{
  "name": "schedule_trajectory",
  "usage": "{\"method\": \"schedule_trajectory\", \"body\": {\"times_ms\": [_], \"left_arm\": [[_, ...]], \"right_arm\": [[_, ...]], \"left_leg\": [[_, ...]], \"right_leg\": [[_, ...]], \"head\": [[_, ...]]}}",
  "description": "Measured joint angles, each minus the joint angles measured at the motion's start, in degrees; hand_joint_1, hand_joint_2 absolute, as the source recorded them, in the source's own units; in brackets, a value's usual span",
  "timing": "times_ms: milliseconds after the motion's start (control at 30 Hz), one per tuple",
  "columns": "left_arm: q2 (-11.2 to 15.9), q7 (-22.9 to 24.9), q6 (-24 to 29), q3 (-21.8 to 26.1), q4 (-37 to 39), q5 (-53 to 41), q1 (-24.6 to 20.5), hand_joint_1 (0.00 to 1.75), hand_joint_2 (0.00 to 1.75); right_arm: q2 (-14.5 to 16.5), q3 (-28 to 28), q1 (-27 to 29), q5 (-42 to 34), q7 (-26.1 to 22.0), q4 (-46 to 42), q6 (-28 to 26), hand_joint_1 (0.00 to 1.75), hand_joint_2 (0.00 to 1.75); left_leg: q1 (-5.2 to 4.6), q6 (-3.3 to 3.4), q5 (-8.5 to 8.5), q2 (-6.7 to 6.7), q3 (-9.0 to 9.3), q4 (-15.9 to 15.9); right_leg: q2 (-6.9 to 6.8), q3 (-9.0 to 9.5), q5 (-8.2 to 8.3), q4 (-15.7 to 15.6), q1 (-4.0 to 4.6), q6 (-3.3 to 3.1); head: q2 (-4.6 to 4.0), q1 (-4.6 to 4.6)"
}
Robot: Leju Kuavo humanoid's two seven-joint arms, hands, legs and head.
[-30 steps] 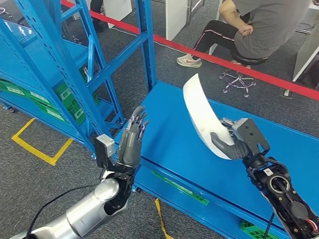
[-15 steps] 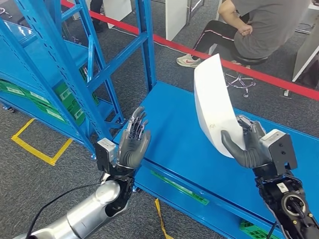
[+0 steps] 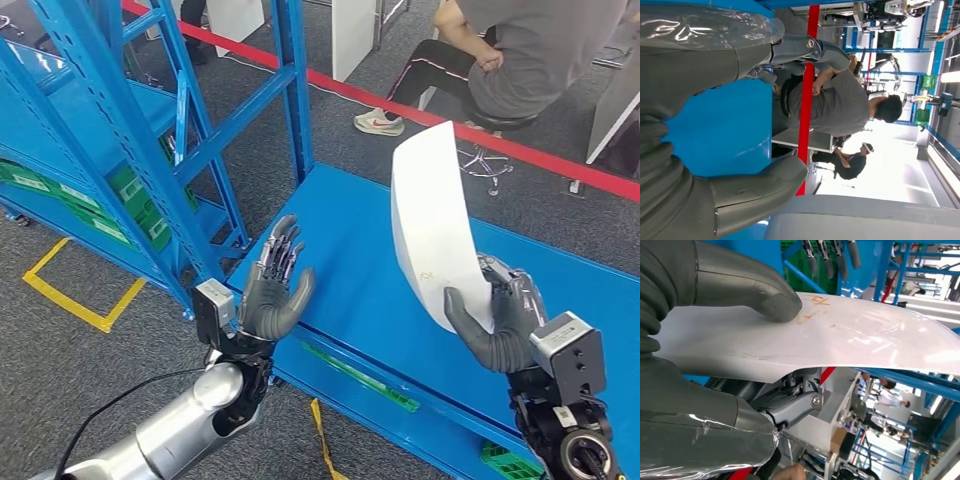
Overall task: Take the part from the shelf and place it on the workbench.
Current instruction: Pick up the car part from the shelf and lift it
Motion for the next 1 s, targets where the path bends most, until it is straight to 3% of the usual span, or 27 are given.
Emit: {"method": "schedule_trajectory", "body": {"times_ms": [500,1000], "left_arm": [[-0.63,-0.34,-1.65,-0.42,0.01,-2.21,0.02,0.00,1.75],[-0.92,-0.37,-1.81,-0.42,0.01,-2.37,0.02,0.00,1.75]], "right_arm": [[0.03,-0.94,2.50,1.33,-0.76,-2.99,-3.78,1.75,1.75],[0.11,-1.07,3.20,1.47,-1.23,-3.12,-3.88,1.75,1.75]], "left_leg": [[0.00,0.00,0.00,0.00,0.00,0.00],[0.00,0.00,0.00,0.00,0.00,0.00]], "right_leg": [[0.00,0.00,0.00,0.00,0.00,0.00],[0.00,0.01,0.00,0.00,0.00,0.00]], "head": [[0.00,-0.01],[0.00,0.00]]}}
